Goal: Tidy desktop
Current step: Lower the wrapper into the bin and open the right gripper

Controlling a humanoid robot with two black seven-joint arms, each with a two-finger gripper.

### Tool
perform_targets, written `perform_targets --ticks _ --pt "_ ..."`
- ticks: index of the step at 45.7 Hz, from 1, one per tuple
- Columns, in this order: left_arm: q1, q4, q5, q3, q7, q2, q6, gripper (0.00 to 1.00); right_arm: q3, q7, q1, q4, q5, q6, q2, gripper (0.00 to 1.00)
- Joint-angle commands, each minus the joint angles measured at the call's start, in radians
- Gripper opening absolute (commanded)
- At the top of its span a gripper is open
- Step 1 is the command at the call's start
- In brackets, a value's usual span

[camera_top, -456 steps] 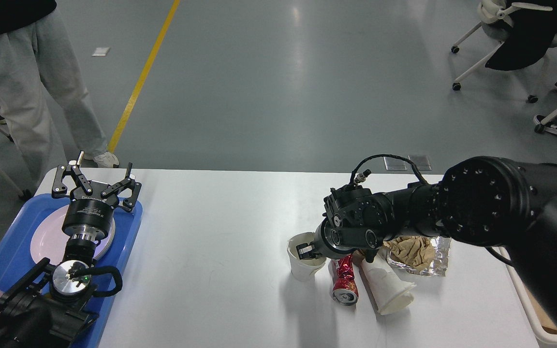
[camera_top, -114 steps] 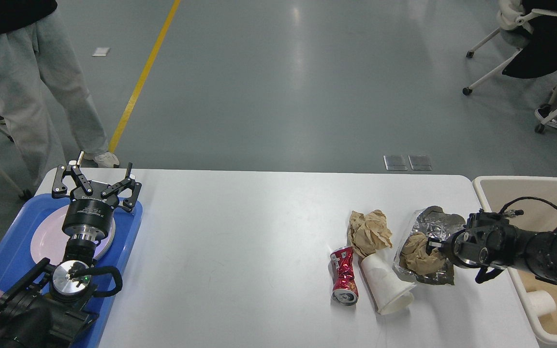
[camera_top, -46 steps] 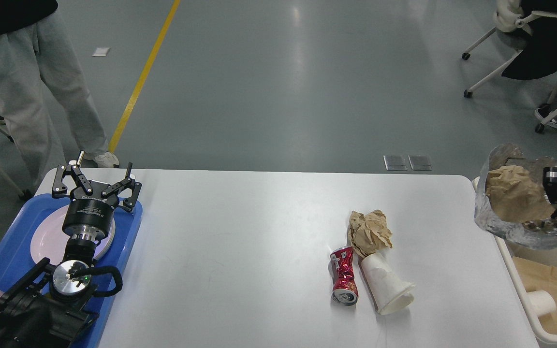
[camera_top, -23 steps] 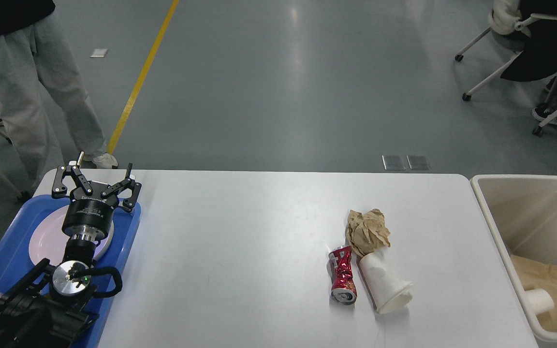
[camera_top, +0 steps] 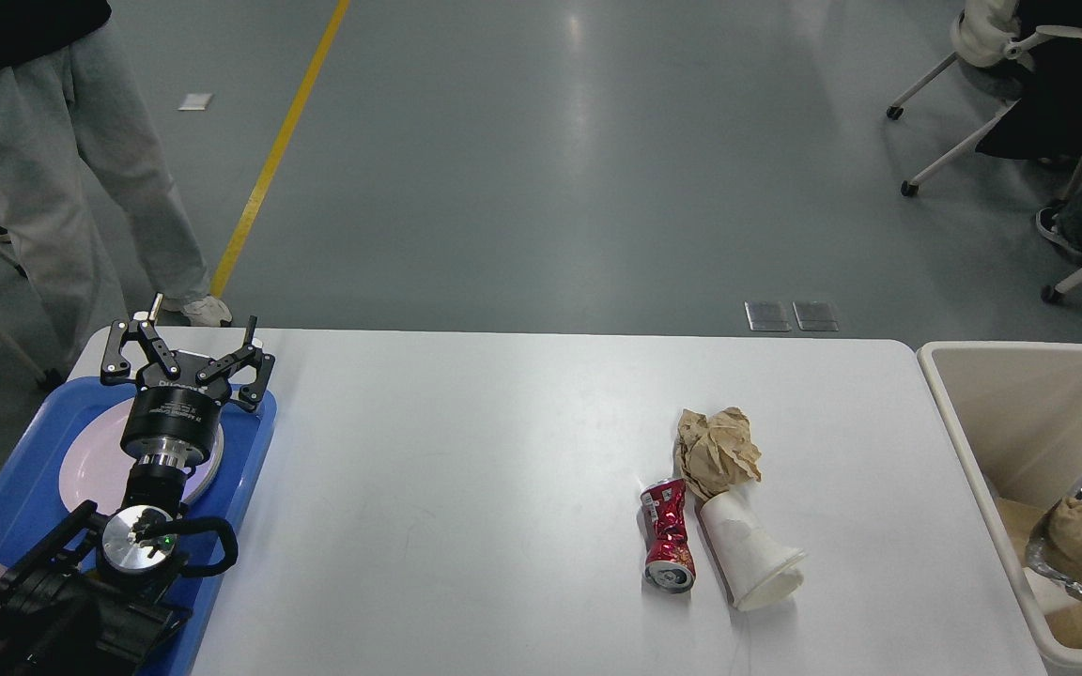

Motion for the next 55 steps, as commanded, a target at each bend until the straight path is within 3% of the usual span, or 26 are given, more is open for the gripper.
perform_targets --ticks 1,19,20,22,27,38,46,51,55 --pt "0.002 0.000 0.000 0.000 0.000 0.000 0.001 0.96 0.018 -0.024 -0.024 -0.014 0.005 -0.082 0.036 0.00" --pt "0.000 0.000 0.000 0.000 0.000 0.000 0.001 0.96 0.023 -0.035 -0.038 -0.011 0.003 -0.096 0.049 0.00" --pt "0.000 0.000 0.000 0.000 0.000 0.000 0.001 0.96 0.021 -0.035 -0.043 -0.011 0.003 -0.099 0.044 0.07" --pt "0.000 0.000 0.000 0.000 0.000 0.000 0.001 0.96 0.018 -0.035 -0.052 -0.011 0.002 -0.111 0.042 0.42" --pt "0.000 0.000 0.000 0.000 0.000 0.000 0.000 0.96 0.018 -0.031 -0.056 -0.011 0.002 -0.158 0.041 0.99" --pt "0.000 0.000 0.000 0.000 0.000 0.000 0.001 0.96 0.020 -0.029 -0.047 0.004 0.002 -0.160 0.022 1.00" --pt "0.000 0.000 0.000 0.000 0.000 0.001 0.001 0.96 0.006 -0.032 0.009 0.096 -0.015 -0.152 -0.022 1.00" --pt "0.000 0.000 0.000 0.000 0.000 0.001 0.001 0.96 -0.016 -0.038 0.123 0.223 -0.041 -0.107 -0.083 1.00" --pt "0.000 0.000 0.000 0.000 0.000 0.000 0.000 0.96 -0.095 -0.073 0.308 0.398 -0.133 -0.047 -0.142 1.00"
